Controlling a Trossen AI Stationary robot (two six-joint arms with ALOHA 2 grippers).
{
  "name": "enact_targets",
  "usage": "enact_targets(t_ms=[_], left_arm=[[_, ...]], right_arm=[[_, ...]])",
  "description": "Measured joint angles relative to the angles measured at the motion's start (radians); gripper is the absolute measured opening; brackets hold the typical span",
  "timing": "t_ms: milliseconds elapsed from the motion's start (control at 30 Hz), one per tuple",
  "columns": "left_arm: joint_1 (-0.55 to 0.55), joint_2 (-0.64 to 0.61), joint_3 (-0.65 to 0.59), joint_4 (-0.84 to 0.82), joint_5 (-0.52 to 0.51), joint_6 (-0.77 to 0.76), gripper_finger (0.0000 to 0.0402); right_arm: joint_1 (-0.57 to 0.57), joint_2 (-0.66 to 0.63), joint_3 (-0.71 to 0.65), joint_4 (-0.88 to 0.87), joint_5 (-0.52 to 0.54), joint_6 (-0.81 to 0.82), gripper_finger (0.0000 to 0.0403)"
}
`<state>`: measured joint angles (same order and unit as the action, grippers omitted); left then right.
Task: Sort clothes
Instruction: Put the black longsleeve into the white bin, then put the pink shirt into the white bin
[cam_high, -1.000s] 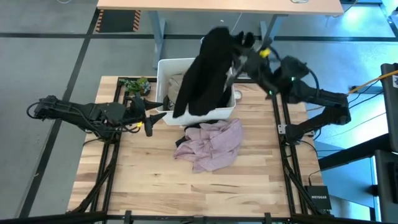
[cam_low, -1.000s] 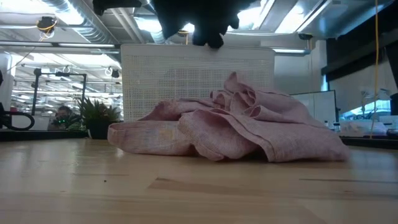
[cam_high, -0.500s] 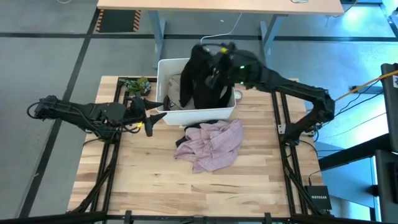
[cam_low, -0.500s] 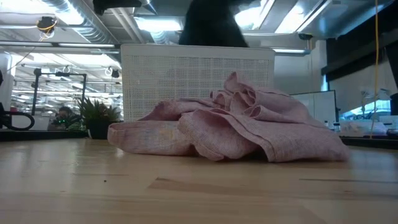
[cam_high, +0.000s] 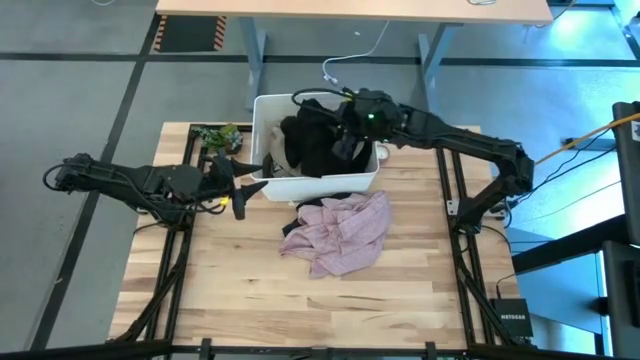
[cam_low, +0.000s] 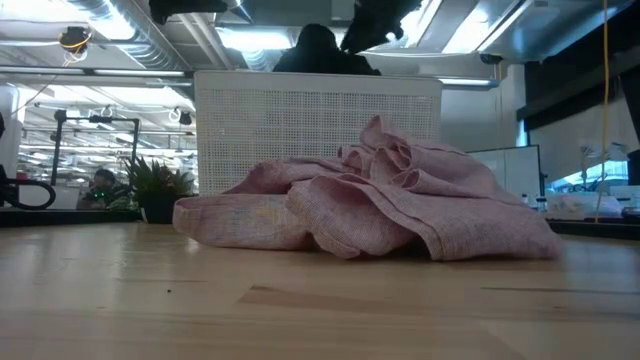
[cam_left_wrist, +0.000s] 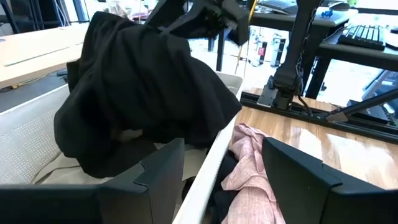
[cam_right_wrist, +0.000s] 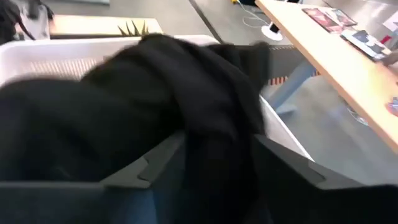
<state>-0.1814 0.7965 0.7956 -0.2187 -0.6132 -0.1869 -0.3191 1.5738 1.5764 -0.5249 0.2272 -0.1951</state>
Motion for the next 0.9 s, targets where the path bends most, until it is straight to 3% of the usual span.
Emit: enact_targets(t_ms=[300,500,700,900], left_arm=[[0.0,0.0,0.0,-0.007,0.0,-0.015,0.0209],[0.0,0.0,0.0,-0.007,0.0,-0.015,0.0209],[0.0,0.0,0.0,-0.007,0.0,-0.015,0.0209],[0.0,0.0,0.0,-0.006,0.0,-0.015,0.0209]], right_arm=[[0.062,-0.146,0.002,-0.322,-0.013,-0.013,0.0221],[0.206,-0.175,-0.016,-0.481,-0.138,0.081,0.0221],[0.384,-0.166,-0.182,-0.372,-0.151,0.117,0.0221],[0.471,-0.124,-0.388,-0.186,-0.107,0.113,0.0221]])
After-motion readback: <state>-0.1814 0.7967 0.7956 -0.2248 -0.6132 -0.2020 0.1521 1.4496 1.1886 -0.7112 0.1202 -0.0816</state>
